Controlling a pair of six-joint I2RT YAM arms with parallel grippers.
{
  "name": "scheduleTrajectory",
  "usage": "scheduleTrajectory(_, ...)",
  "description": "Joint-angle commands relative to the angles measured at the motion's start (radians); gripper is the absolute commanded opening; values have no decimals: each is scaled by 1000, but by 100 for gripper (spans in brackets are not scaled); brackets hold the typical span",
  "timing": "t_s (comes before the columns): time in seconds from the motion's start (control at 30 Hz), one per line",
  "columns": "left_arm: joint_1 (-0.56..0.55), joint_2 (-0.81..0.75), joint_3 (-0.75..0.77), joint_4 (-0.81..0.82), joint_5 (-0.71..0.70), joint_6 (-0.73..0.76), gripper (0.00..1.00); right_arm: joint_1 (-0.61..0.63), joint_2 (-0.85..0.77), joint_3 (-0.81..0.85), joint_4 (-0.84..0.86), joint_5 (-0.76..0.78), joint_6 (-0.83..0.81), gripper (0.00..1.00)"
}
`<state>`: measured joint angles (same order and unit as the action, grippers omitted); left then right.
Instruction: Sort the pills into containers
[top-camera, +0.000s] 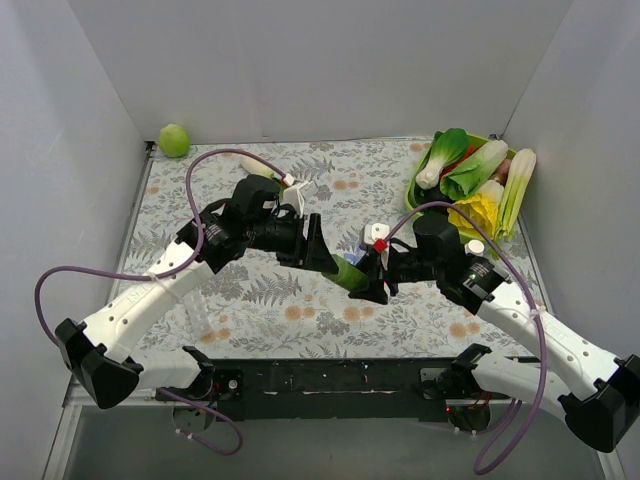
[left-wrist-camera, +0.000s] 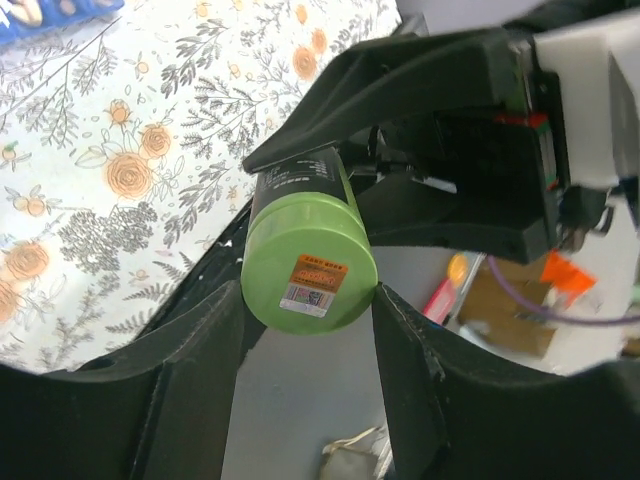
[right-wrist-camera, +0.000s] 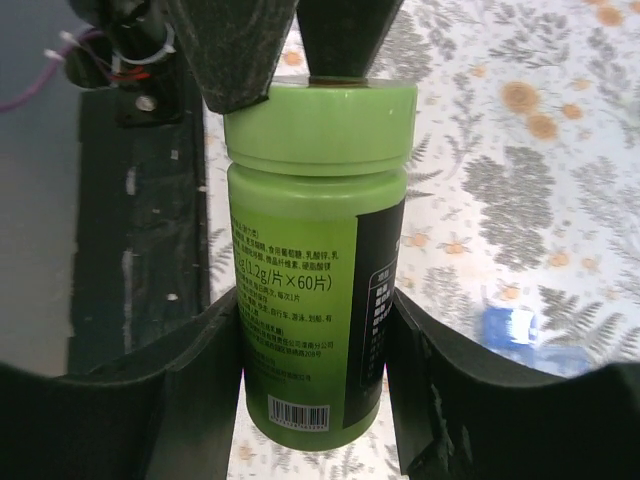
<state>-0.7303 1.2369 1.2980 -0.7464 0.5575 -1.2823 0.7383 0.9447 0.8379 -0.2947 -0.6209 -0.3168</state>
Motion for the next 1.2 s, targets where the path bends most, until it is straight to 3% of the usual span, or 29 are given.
scheduleTrajectory(0.0,-14,9,44,-28,113,274,27,10,-3,67,149,-272,123,1)
scheduleTrajectory(0.1,-14,-13,37,-41,108,432,28,10,8,43,204,-420,218,1)
scheduleTrajectory(0.23,-12,-25,33,-25,42,489,38,9,5,10,247,-459,278,1)
scheduleTrajectory(0.27,-12,-28,40,-16,44,479,43,9,3,9,241,-450,272,1)
scheduleTrajectory(0.33,-12,-53,50,2,36,456,69,9,3,13,217,-435,245,1)
scheduleTrajectory(0.47,-12,-140,43,51,-42,385,97,1,3,21,184,-401,196,1)
scheduleTrajectory(0.6,-11,-243,15,84,-143,264,98,3,0,46,131,-346,102,1)
scheduleTrajectory(0.7,-12,-299,-22,84,-250,80,98,3,-7,62,75,-255,-11,1)
scheduleTrajectory(0.77,-11,-315,-65,93,-242,-66,98,3,-15,72,52,-168,-98,1)
scheduleTrajectory(0.97,-11,-257,-100,94,-226,-403,98,6,-15,93,46,32,-222,1)
scheduleTrajectory(1.17,-12,-143,-62,82,-257,-492,92,12,0,102,42,84,-254,1)
